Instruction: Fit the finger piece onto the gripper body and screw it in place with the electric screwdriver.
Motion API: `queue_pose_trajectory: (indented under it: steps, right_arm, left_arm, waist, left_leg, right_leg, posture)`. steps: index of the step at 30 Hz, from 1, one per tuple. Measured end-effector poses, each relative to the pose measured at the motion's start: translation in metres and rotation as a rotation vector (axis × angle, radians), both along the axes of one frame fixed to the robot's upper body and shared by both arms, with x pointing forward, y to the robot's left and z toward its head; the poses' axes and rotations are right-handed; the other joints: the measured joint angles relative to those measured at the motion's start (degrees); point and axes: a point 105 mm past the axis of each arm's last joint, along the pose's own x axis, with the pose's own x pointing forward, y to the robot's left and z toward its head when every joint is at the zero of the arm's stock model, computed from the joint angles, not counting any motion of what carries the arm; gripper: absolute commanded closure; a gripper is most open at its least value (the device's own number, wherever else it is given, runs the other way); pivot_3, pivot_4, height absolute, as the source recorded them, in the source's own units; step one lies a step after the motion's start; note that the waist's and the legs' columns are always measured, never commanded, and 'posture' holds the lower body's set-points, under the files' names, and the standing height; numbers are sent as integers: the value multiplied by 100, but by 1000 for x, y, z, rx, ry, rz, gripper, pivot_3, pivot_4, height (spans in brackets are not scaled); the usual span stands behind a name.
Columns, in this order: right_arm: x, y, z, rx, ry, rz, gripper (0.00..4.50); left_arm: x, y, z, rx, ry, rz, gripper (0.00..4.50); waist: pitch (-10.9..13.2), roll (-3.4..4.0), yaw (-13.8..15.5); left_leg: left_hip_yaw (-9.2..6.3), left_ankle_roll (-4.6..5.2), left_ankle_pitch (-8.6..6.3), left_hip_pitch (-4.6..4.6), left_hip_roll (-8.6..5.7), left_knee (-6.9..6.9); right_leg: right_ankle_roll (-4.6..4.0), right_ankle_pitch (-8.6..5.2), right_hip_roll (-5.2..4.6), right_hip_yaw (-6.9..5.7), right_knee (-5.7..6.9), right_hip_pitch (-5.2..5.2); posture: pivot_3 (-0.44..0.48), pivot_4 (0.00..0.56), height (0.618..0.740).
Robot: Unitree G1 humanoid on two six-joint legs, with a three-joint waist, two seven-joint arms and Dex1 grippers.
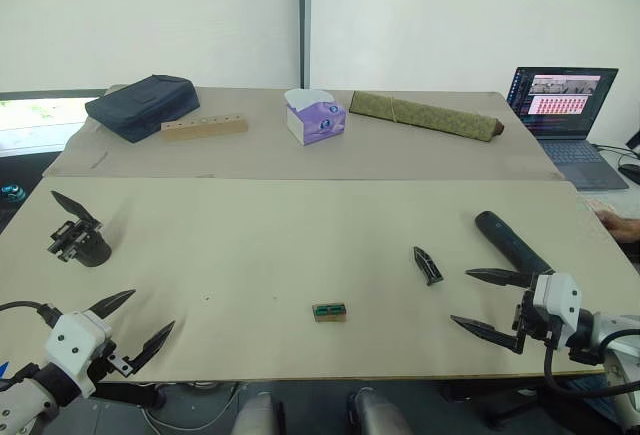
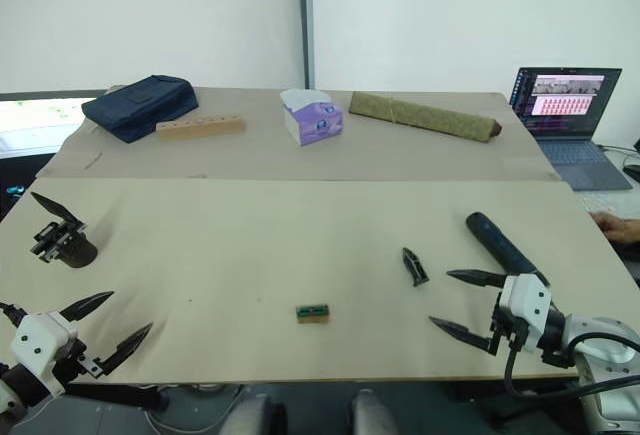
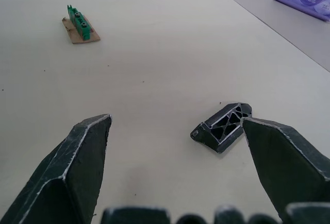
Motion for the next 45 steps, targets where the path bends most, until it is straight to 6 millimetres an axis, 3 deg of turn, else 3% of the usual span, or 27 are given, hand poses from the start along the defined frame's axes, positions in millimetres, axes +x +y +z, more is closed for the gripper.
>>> queue_pose_trajectory:
  steps: [3, 7, 10, 18, 27, 35, 45]
  right_arm:
    - [3, 4, 1, 10, -17, -5, 79]
    - [10, 45, 23, 186, -136, 66, 79]
    - [8, 60, 39, 257, -177, 116, 79]
    - [9, 85, 61, 394, -298, 179, 79]
    - [4, 81, 46, 368, -276, 212, 79]
    - [1, 76, 40, 354, -271, 212, 79]
    - [0, 76, 38, 339, -278, 198, 79]
  left_arm:
    - [0, 2, 3, -50, -16, 21, 0]
    - [-1, 17, 14, -271, -116, 172, 0]
    - [-10, 34, 18, -326, -185, 305, 0]
    - [-33, 71, -3, -409, -201, 641, 0]
    - [22, 80, 6, -333, -175, 740, 0]
    - [56, 94, -15, -304, -105, 812, 0]
    - [105, 92, -10, -314, -143, 757, 0]
  waist:
    - [-1, -1, -11]
    - [2, 4, -63]
    - [2, 1, -35]
    - [-3, -22, 5]
    - [-5, -23, -7]
    - [-5, -22, -14]
    - [-5, -22, 12]
  left_leg:
    - [0, 0, 0, 0, 2, 0]
    - [-4, 0, 0, 2, 11, 0]
    - [-4, 0, 0, 2, 4, -3]
    - [-5, 0, 0, 2, 0, -3]
    - [-6, 0, 0, 8, -3, -3]
    - [-4, -1, 0, 11, 0, -4]
    - [-4, -1, 1, 9, -4, -4]
  right_leg:
    - [0, 0, 1, 0, 0, 0]
    - [38, 18, 9, -2, 15, -5]
    - [33, 21, 6, -2, 12, -2]
    - [31, 21, 2, -3, 9, 0]
    - [19, 31, 3, -4, 13, 5]
    - [15, 33, 6, -5, 19, 3]
    - [19, 38, 1, -6, 18, 6]
  posture:
    - [0, 150, 740]
    - [0, 150, 740]
    - [0, 150, 740]
    - [0, 150, 740]
    - [0, 150, 740]
    - [0, 150, 740]
    - [0, 150, 740]
